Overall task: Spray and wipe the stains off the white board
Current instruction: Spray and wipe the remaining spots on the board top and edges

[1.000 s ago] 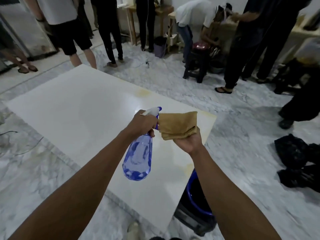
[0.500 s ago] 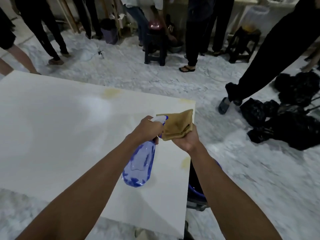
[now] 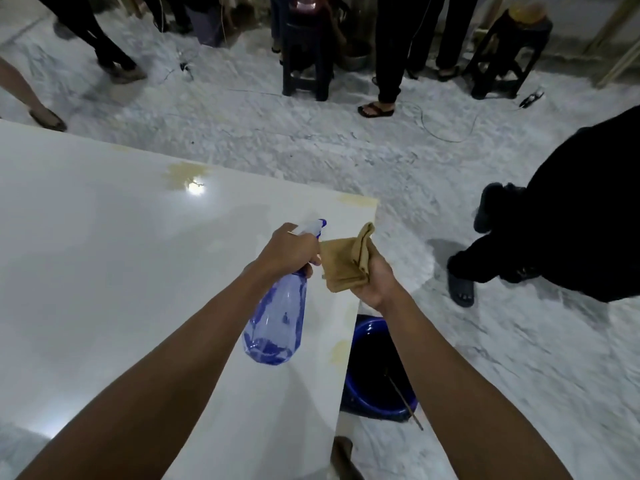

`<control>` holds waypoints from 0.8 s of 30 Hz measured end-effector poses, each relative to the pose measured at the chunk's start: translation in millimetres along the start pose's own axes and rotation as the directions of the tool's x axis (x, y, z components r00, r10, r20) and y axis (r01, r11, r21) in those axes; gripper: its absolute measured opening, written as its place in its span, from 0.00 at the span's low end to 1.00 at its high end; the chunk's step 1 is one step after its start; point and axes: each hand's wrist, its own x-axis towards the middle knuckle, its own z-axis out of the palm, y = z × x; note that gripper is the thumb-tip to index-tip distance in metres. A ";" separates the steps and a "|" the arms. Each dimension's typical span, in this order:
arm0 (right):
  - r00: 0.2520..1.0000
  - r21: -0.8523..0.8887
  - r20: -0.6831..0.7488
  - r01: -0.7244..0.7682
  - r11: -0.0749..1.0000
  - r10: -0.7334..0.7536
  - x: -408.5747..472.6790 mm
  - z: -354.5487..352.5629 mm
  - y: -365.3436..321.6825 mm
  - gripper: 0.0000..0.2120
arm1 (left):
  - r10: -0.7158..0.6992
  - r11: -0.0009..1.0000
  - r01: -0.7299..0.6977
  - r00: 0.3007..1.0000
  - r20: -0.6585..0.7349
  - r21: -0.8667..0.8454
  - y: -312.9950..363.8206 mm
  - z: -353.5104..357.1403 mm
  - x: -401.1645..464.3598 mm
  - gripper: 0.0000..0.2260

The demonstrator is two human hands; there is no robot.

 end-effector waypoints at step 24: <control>0.873 -0.938 -0.023 -0.187 -0.291 -0.487 239.5 -18.7 -49.4 0.58 | -0.010 0.999 0.006 0.996 -0.090 -0.042 -34.5 -15.3 111.8 0.19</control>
